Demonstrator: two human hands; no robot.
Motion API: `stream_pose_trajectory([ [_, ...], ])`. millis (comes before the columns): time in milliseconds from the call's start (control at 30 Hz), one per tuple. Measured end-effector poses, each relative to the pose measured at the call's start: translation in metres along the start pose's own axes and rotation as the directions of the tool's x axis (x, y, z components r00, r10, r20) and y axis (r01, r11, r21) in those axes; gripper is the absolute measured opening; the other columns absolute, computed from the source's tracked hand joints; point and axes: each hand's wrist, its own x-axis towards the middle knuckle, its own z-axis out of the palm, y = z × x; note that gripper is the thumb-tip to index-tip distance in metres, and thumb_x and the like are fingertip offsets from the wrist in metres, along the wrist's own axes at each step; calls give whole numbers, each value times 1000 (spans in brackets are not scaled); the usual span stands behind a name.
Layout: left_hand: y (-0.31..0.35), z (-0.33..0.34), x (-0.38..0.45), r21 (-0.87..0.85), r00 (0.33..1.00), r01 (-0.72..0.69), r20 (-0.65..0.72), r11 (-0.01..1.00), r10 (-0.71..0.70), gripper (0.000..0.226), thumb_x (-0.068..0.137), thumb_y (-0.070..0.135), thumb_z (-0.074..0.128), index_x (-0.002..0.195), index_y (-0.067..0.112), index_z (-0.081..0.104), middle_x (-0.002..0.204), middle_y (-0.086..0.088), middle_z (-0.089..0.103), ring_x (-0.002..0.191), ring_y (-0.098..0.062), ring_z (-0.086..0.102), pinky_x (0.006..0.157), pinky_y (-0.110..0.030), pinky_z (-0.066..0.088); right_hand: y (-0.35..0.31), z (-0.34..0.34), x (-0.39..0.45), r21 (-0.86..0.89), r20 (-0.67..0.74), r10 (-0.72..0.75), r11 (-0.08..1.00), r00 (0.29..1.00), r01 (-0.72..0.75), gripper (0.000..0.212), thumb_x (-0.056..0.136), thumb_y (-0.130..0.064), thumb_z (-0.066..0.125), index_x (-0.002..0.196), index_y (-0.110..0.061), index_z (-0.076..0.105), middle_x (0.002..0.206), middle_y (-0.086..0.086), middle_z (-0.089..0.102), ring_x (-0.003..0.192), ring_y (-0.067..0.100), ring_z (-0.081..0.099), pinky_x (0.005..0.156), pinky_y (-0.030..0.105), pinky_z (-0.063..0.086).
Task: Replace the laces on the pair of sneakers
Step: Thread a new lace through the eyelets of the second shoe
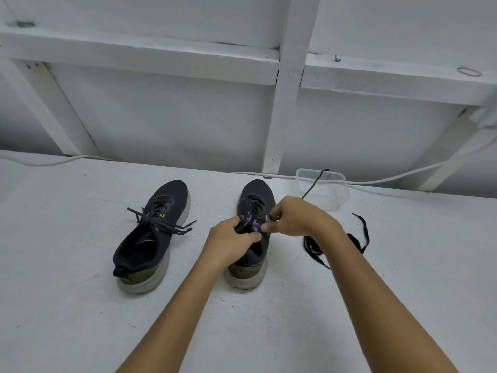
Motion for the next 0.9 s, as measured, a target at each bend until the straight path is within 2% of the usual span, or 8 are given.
stream_pose_trajectory([
  [100,-1,-2,0,-2,1000,3,2,1000,-3,23,85,33,74,102,42,61,93,21,58,91,-6,57,65,-16,42,-1,-18,-7,195,-10,-106,975,994,106,24,91,-38,70,82,-16,71,65,-6,57,59,9,47,61,26,38],
  [200,0,-1,-1,-17,1000,-2,10,1000,3,30,86,33,74,112,42,63,98,20,62,92,-4,59,65,-15,44,3,-32,-10,710,-190,-131,666,973,229,23,101,-30,59,83,-16,61,66,-4,49,63,9,45,61,25,34],
  [333,0,1,-1,5,1000,-13,7,1000,13,21,86,32,72,101,43,63,98,19,65,90,1,59,66,-15,45,2,-14,-3,875,-253,-68,409,965,258,26,107,-23,49,84,-17,58,64,-7,54,71,12,56,63,27,40],
  [500,-1,0,-3,52,998,-48,-47,997,50,40,85,36,75,118,35,53,110,17,57,95,-5,56,70,-17,44,-4,-2,3,729,-408,18,608,913,313,20,103,-27,56,93,-14,67,70,-11,66,83,10,71,74,33,58],
  [600,-3,2,2,218,957,-230,-127,949,261,49,85,35,76,124,29,48,124,13,47,111,-9,49,89,-25,42,-11,-12,6,577,-461,-30,749,887,325,18,100,-32,58,91,-21,69,76,-8,72,85,16,72,79,39,58],
  [733,-3,-2,13,352,895,-433,55,830,443,49,90,30,68,138,31,54,146,11,43,133,-15,41,112,-35,38,-22,-19,10,501,-487,-80,790,870,353,16,100,-30,61,88,-22,69,77,-4,73,73,10,66,67,25,49],
  [833,2,-10,21,383,883,-439,14,813,470,54,95,26,63,147,20,49,144,4,50,133,-17,44,111,-33,37,-22,-18,12,532,-493,-97,753,864,388,16,97,-31,67,111,-25,69,86,0,73,81,4,66,77,20,48],
  [900,3,-17,26,347,893,-394,-77,851,444,53,97,25,62,147,16,49,143,2,52,132,-16,47,109,-33,39,-18,-15,13,535,-511,-95,743,854,403,49,93,-34,72,139,-34,54,101,-4,72,96,2,66,87,19,49],
])
